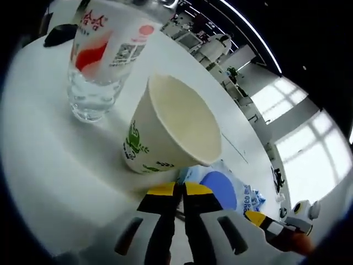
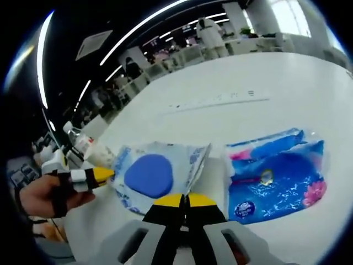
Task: Arrange the tabletop items into an orderly group along one side of the table until the central work area is clear of visible clutter.
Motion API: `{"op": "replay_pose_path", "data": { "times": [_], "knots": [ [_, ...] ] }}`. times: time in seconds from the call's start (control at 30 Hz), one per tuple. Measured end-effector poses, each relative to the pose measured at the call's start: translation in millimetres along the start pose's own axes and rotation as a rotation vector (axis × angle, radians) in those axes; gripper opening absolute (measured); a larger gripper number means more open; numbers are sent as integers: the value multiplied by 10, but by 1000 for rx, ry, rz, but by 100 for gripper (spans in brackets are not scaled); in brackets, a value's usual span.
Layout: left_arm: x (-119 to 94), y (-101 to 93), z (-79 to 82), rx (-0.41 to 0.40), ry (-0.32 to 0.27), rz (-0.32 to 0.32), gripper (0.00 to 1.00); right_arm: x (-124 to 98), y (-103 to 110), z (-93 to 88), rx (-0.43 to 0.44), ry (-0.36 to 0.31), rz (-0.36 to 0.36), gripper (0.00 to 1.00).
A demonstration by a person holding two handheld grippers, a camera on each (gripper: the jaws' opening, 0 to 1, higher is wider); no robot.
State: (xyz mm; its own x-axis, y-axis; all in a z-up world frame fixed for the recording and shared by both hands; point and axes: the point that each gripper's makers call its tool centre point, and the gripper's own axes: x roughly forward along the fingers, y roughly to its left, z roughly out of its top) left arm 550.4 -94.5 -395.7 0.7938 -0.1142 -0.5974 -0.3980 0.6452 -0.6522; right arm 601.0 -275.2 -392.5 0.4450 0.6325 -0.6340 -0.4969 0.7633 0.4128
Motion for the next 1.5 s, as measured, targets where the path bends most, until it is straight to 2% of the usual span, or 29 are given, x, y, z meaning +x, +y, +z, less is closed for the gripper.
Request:
{"op": "replay_pose_path", "data": {
  "times": [0.13, 0.27, 0.4, 0.73, 0.87, 0.93, 1.0, 1.1, 1.13, 1.23, 1.5],
  "knots": [
    [-4, 1, -24, 3, 9, 10, 1, -23, -34, -7, -18, 2, -18, 1],
    [-49, 49, -38, 20, 16, 28, 7, -99, -16, -37, -46, 19, -16, 4],
    [-103, 79, -73, 32, 23, 34, 10, -185, -89, -13, -18, -5, -39, 5],
    [-214, 176, -159, 47, 34, 32, 10, -399, -124, -127, -27, -14, -66, 5],
    [-293, 160, -296, 70, 48, 30, 10, -496, -164, -206, -18, -13, -78, 6],
    [-291, 172, -310, 72, 55, 27, 10, -529, -208, -226, -10, -15, -82, 6],
    [-340, 142, -415, 84, 66, 25, 10, -568, -231, -242, -8, -18, -89, 7],
    [-312, 108, -484, 107, 88, 8, 10, -627, -255, -247, -2, -25, -96, 7],
    [-311, 76, -528, 135, 94, 0, 10, -653, -237, -247, -2, -28, -97, 7],
    [-312, -49, -663, 146, 109, -22, 10, -731, -158, -281, -6, -26, -95, 9],
    [-378, -296, -1003, 176, 141, -76, 11, -834, -178, -420, 5, -10, -101, 12]
  ]
}}
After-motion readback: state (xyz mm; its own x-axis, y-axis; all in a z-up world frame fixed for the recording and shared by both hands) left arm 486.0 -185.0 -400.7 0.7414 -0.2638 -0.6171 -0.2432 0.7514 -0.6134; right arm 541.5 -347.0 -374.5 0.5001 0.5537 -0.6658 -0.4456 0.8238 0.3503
